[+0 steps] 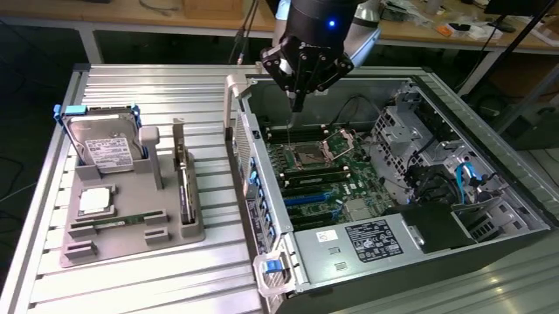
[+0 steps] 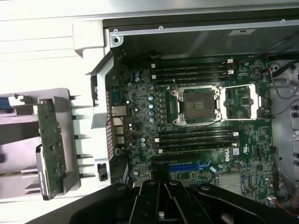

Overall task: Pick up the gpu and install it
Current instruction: 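Reach for the gpu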

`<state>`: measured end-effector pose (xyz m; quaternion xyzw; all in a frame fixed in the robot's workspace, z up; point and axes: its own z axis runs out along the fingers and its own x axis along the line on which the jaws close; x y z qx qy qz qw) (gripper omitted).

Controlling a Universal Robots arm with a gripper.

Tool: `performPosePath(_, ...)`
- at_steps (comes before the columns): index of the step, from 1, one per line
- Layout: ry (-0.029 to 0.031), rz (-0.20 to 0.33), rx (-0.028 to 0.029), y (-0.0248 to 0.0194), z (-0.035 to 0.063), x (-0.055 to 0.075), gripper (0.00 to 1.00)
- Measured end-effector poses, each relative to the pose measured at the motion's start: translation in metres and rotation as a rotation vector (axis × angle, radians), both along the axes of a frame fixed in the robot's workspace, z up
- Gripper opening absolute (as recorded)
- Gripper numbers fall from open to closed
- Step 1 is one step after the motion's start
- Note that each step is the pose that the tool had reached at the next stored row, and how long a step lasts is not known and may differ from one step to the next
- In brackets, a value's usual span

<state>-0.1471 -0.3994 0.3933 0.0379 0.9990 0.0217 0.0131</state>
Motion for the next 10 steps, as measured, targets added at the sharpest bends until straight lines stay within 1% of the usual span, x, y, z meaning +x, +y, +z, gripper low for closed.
performPosePath(3,0.0,0.0,0.0,-0.0002,0.0,-0.007,0.11)
performPosePath(5,0.0,0.0,0.0,-0.0004,0.0,-0.013,0.11)
performPosePath(6,-0.0001,0.0,0.0,-0.0005,0.0,-0.018,0.11)
performPosePath(10,0.0001,0.0,-0.0001,-0.0007,-0.0001,-0.029,0.11)
